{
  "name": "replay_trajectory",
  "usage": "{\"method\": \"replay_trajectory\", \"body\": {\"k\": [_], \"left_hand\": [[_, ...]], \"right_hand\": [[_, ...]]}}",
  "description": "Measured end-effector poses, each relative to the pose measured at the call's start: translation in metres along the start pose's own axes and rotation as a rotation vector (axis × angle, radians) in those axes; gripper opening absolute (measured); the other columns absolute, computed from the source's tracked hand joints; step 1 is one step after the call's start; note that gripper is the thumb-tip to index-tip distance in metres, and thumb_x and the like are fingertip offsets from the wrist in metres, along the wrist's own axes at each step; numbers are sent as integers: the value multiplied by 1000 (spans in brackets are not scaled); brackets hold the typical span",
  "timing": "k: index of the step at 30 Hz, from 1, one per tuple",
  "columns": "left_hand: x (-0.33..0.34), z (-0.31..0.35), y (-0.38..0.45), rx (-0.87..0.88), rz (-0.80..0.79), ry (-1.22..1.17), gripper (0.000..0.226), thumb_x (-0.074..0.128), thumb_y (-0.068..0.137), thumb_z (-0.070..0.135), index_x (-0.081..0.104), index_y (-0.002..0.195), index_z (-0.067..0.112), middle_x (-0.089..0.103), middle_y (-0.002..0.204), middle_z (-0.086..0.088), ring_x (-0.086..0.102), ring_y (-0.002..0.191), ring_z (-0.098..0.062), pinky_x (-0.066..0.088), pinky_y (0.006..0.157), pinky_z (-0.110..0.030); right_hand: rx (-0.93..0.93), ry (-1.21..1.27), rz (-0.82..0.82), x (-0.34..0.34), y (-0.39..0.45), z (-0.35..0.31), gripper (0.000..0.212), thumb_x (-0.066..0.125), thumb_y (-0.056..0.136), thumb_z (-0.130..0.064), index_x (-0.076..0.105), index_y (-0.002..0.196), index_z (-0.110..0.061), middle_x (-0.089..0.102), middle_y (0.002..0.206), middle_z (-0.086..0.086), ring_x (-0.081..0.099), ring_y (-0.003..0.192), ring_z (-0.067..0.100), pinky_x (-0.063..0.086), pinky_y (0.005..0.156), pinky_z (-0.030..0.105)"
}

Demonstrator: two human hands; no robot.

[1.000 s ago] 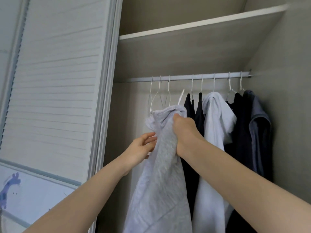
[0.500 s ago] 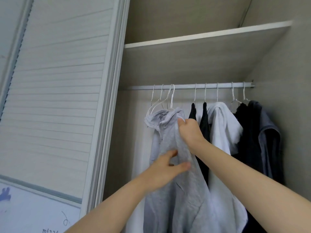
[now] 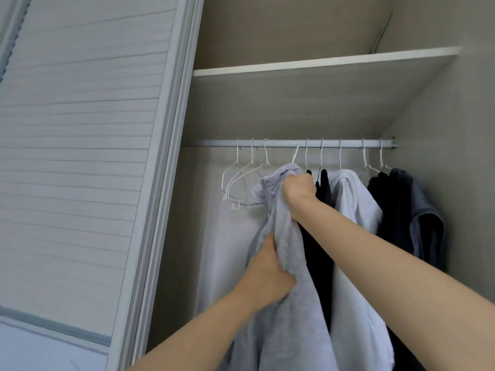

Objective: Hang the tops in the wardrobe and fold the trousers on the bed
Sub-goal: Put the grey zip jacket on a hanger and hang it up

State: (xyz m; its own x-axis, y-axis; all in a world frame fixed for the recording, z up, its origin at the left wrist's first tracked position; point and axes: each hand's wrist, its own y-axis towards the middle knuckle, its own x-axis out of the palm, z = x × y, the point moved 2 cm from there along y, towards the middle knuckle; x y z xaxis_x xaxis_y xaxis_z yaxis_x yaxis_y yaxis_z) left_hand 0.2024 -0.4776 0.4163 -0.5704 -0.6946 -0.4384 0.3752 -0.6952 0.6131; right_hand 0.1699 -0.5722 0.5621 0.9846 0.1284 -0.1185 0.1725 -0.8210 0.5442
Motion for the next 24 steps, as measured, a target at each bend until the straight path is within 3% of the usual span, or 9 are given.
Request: {"method": "replay_trajectory", "body": {"k": [2, 4, 6, 9, 11, 16, 20, 22, 24], "left_hand": [[-9, -5, 11, 19, 66, 61, 46, 62, 82, 12, 49, 125, 19, 56, 91, 18, 54, 77, 4, 42, 57, -3], [-15, -16, 18, 29, 155, 105, 29, 63, 83, 16, 54, 109, 23, 58, 84, 18, 55, 73, 2, 42, 55, -6], [-21, -27, 24, 51, 234, 112, 22, 64, 85, 19, 54, 103, 27, 63, 84, 13, 60, 76, -7, 43, 55, -9], [-32, -43, 39, 83, 334, 141, 20, 62, 88, 20, 52, 102, 29, 64, 87, 4, 61, 77, -12, 43, 54, -14], [-36, -52, 53, 104, 344, 143, 18, 62, 90, 20, 52, 101, 29, 64, 87, 2, 61, 77, -13, 43, 56, -16], [-34, -67, 86, 107, 325, 165, 12, 60, 89, 19, 51, 93, 27, 63, 80, 1, 60, 70, -12, 43, 54, -19], [-27, -84, 114, 129, 294, 178, 16, 61, 89, 20, 47, 87, 28, 60, 75, 3, 55, 62, 2, 41, 51, -13], [-23, -92, 123, 127, 280, 182, 18, 60, 90, 21, 46, 86, 31, 60, 76, 4, 54, 63, 5, 40, 50, -10], [-16, -101, 131, 125, 257, 165, 18, 61, 90, 21, 47, 87, 33, 61, 76, 4, 55, 61, 5, 40, 49, -10]], "right_hand": [[-6, -22, 10, -3, 10, -7, 28, 38, 102, -14, 57, 111, 5, 59, 107, 14, 57, 106, 31, 35, 76, 26], [-30, -72, -1, -2, 21, -14, 28, 38, 100, -11, 48, 76, 1, 52, 90, 10, 55, 92, 30, 34, 78, 28], [-66, -72, 17, 0, 31, -21, 34, 37, 98, -7, 39, 65, -4, 58, 102, 15, 57, 105, 30, 41, 87, 31], [-169, -51, 37, 7, 52, -28, 27, 36, 98, -9, 58, 103, 5, 58, 124, 22, 54, 117, 33, 43, 93, 33], [-217, -59, 13, 14, 66, -29, 34, 37, 98, -11, 56, 121, 4, 57, 126, 21, 54, 117, 34, 43, 90, 33], [-198, -202, 77, 33, 101, -24, 29, 41, 99, -13, 62, 116, -1, 63, 118, 16, 58, 114, 29, 37, 74, 28], [-234, -274, 15, 53, 131, -15, 27, 37, 99, -9, 61, 104, 3, 53, 82, 12, 56, 115, 29, 37, 70, 29], [-250, -316, 41, 58, 138, -12, 31, 37, 100, -11, 60, 118, -1, 63, 97, 14, 58, 112, 29, 37, 63, 26], [-270, -333, 50, 62, 143, -7, 32, 37, 100, -14, 60, 121, -4, 63, 118, 16, 58, 112, 30, 34, 68, 25]]}}
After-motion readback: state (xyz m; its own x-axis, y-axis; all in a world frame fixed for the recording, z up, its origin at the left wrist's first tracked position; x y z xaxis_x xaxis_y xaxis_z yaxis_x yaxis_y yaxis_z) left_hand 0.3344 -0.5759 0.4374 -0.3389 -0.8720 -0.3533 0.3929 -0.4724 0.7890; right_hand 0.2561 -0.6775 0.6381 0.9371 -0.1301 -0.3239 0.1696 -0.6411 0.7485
